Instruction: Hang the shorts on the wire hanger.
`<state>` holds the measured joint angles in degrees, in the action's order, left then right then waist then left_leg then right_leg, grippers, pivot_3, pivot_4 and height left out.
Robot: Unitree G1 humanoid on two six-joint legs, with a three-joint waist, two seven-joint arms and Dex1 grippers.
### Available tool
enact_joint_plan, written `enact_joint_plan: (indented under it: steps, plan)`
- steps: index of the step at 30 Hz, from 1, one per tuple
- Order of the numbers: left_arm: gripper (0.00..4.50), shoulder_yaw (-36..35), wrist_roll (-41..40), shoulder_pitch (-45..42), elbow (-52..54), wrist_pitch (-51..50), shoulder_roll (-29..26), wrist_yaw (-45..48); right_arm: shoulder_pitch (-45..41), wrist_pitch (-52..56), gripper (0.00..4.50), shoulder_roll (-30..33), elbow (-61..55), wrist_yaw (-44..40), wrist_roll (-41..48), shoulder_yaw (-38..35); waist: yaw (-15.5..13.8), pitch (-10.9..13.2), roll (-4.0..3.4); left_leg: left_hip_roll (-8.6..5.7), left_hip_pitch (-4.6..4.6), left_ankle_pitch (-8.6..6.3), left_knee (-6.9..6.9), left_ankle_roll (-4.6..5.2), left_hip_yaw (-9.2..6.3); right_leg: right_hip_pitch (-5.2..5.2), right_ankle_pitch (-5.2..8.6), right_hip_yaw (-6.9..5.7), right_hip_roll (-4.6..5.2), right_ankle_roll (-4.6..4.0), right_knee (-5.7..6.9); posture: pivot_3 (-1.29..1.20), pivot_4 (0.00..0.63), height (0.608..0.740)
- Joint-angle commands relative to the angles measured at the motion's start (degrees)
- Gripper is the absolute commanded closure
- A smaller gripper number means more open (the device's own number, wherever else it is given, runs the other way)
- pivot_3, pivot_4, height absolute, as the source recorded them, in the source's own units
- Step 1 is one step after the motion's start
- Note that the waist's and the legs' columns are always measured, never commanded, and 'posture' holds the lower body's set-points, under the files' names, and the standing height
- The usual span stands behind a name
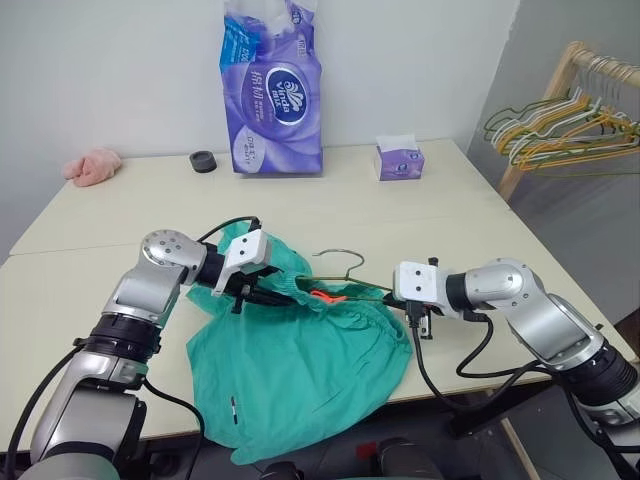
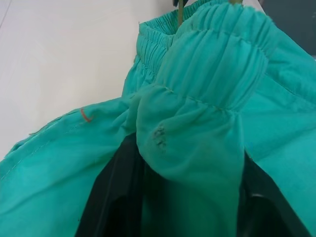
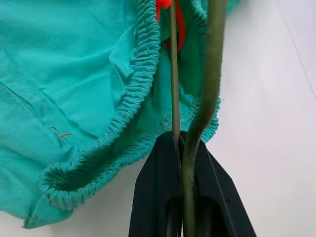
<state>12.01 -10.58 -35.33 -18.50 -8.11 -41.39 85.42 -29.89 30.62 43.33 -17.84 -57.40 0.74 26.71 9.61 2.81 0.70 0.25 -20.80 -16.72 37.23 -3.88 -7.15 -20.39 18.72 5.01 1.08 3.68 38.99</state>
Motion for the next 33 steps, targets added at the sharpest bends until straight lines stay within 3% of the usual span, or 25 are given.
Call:
enact_joint_plan:
  steps: [1, 5, 7, 9, 13, 23, 27, 33]
  plan:
    - [3.15, -0.5, -0.5, -0.1, 2.7, -0.1, 0.7, -1.0, -1.5, -2.6, 4.5, -0.7, -3.2, -1.0, 0.2, -1.6, 0.0, 0.0, 0.0, 0.0, 0.0, 0.0, 0.0, 0.0, 0.0, 0.01, 0.0, 0.0, 0.0, 0.0, 0.0, -0.16, 0.0, 0.74]
    - [3.73, -0.6, -0.4, 0.0, 2.8, -0.4, 0.6, -1.4, -1.7, -4.0, 4.5, 0.0, -3.1, -2.1, -0.7, -1.2, 0.0, 0.0, 0.0, -0.01, 0.0, 0.0, 0.0, 0.0, -0.02, 0.01, 0.0, -0.02, 0.0, 0.0, 0.0, -0.16, 0.0, 0.74]
    - [4.04, -0.6, -0.4, 0.0, 2.6, -0.6, 0.5, -1.6, -1.7, -4.2, 4.03, 0.6, -2.7, -2.6, -1.4, -1.1, 0.0, 0.0, 0.0, -0.01, 0.0, 0.0, 0.0, 0.0, -0.03, 0.02, 0.0, -0.02, 0.0, 0.0, 0.0, -0.16, 0.0, 0.74]
    - [4.33, -0.7, -0.5, 0.0, 2.6, -0.8, 0.5, -1.6, -1.5, -4.7, 4.03, 1.4, -2.5, -3.6, -1.9, -1.2, 0.0, 0.0, 0.0, -0.01, 0.0, 0.0, 0.0, 0.0, -0.03, 0.02, 0.0, -0.02, 0.0, 0.0, 0.0, -0.16, 0.0, 0.74]
    - [4.5, -1.1, -0.7, 0.4, 2.9, -1.4, 0.5, -1.5, -0.4, -7.6, 3.97, 5.8, -1.7, -6.7, -2.6, -2.6, -0.1, 0.0, 0.0, -0.05, 0.0, 0.0, 0.03, 0.0, -0.04, 0.05, 0.0, -0.04, 0.04, 0.0, 0.0, -0.16, 0.0, 0.74]
    - [4.5, -2.4, -0.7, 1.6, 2.3, -1.7, -0.4, -3.4, 6.2, -17.4, 0.67, 16.8, 9.9, -3.4, -5.1, -13.4, -0.1, 0.0, -0.01, -0.13, 0.03, 0.0, 0.07, 0.01, -0.07, 0.11, 0.0, -0.06, 0.1, 0.0, -0.01, -0.17, 0.0, 0.74]
    - [4.5, -4.1, -0.7, 0.5, -0.4, -1.2, 0.2, -6.6, 19.1, -8.9, 0.67, 13.9, 1.8, -3.7, 6.9, -24.0, -0.3, 0.0, 0.03, -0.17, 0.0, -0.01, 0.09, 0.01, -0.15, 0.19, 0.01, -0.08, 0.12, -0.01, -0.02, -0.17, 0.0, 0.74]
    - [4.5, -5.2, -1.6, 1.0, -0.2, -2.2, -0.5, -6.8, 28.4, 9.2, 0.67, 6.1, -14.1, 3.6, 14.8, -25.8, 0.1, -0.1, -0.09, -0.19, 0.02, -0.01, 0.24, 0.02, -0.25, 0.24, 0.01, -0.05, 0.05, 0.0, 0.07, -0.18, 0.0, 0.74]
